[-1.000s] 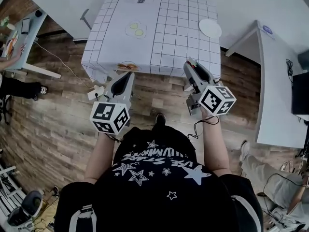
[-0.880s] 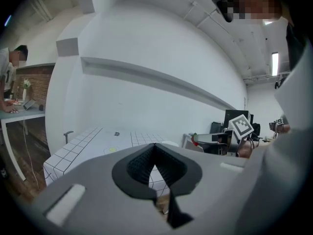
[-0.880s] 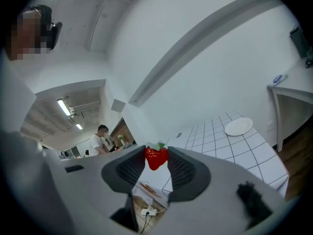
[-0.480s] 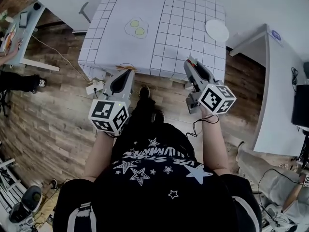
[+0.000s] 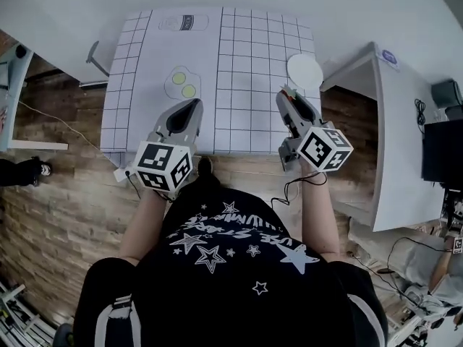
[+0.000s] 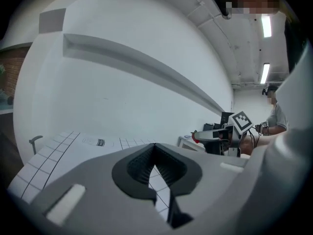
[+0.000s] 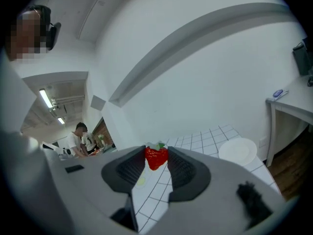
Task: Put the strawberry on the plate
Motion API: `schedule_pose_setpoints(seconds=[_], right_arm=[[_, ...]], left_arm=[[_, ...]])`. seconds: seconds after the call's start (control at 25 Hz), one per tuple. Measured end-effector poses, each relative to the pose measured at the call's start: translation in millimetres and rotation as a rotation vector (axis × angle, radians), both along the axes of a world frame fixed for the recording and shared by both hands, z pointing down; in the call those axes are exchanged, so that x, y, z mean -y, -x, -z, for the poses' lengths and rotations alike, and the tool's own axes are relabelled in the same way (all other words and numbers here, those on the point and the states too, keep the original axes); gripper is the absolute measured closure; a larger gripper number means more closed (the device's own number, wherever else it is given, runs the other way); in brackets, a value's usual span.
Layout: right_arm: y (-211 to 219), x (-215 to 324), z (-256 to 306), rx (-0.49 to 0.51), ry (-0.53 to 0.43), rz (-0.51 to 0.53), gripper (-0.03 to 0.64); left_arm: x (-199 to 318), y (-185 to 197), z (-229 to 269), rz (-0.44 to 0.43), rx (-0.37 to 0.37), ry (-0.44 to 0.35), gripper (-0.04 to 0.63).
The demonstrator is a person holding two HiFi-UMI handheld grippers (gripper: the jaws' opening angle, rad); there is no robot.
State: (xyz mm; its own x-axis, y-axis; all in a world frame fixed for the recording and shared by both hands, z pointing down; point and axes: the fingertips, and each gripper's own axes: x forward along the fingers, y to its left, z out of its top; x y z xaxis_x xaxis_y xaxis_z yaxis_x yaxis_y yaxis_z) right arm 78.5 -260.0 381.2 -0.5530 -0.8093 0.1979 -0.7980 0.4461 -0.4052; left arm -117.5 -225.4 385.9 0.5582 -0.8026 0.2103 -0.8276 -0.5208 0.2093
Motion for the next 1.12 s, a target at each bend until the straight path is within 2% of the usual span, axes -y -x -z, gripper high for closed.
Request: schedule_pose_setpoints(seconds=[0.16, 0.36, 0.68, 0.8, 0.92, 1.12], right_arm=[[17.2, 41.5, 2.9, -0.025, -0.003, -0.023, 0.466], [19.1, 63.6, -8.3, -0.064, 0.056, -0.074, 0.466], [-28.1, 54.3, -28.6, -0.062, 0.112, -0.227, 0.466], [-48.7, 54.3, -24.6, -0.061, 0.111, -0.252, 0.466], [-68.4, 61.6, -22.6, -0.051, 0.105, -0.255, 0.466], [-96.5, 79.1, -21.8, -0.05, 0.092, -0.193, 0.466]], left_arm=[[44.8, 14.3, 2.3, -0.024, -0.019, -0.006, 0.588], [83.0, 24.0, -13.3, -0.058, -0.035, 0.05, 0.588], [104.4, -7.1, -33.1, -0.171, -0.057, 0.098, 0.588], [103.4, -25.3, -30.7, -0.202, -0.045, 0.102, 0.588], [106.1, -40.0, -24.5, -0.201, -0.02, 0.084, 0.588], [107.2, -65.1, -18.9, -0.125, -0.016, 0.087, 0.588]])
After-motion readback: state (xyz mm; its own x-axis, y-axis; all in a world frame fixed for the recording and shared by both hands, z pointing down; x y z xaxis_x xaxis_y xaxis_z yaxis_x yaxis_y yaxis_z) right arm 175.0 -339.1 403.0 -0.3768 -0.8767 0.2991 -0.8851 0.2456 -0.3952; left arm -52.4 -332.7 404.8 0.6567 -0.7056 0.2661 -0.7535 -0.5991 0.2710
